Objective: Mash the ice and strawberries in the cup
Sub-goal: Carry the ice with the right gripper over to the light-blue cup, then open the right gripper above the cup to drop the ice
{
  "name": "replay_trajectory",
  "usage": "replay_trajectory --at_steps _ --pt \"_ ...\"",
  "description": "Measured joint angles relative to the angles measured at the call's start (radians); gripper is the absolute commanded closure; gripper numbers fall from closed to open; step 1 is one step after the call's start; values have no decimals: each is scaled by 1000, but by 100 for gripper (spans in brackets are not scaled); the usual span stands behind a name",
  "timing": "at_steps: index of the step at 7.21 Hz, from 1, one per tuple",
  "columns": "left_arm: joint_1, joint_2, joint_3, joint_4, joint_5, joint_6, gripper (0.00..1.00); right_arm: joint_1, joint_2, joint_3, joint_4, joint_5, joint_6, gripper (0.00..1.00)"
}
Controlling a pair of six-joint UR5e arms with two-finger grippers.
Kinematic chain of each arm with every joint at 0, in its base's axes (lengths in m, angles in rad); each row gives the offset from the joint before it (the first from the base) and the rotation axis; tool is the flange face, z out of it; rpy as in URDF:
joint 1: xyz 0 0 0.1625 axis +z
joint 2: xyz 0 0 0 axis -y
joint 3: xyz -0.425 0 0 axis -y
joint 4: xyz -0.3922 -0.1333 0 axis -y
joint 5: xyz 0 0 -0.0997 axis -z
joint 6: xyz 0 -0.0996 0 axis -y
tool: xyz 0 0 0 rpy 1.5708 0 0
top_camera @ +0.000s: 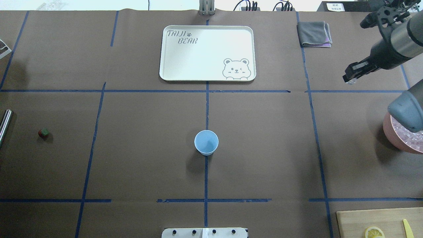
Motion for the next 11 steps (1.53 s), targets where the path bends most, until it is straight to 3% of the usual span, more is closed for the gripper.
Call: replay_trajectory --at_steps 3,6,11 --pt "0 0 -3 -1 0 0 0 -164 159 -3 -81 -95 250 100" --pt "0 0 -5 -1 0 0 0 -397 285 -50 -84 -304 519 100" --pt "0 0 -5 1 0 0 0 -515 415 -225 -20 -410 658 99"
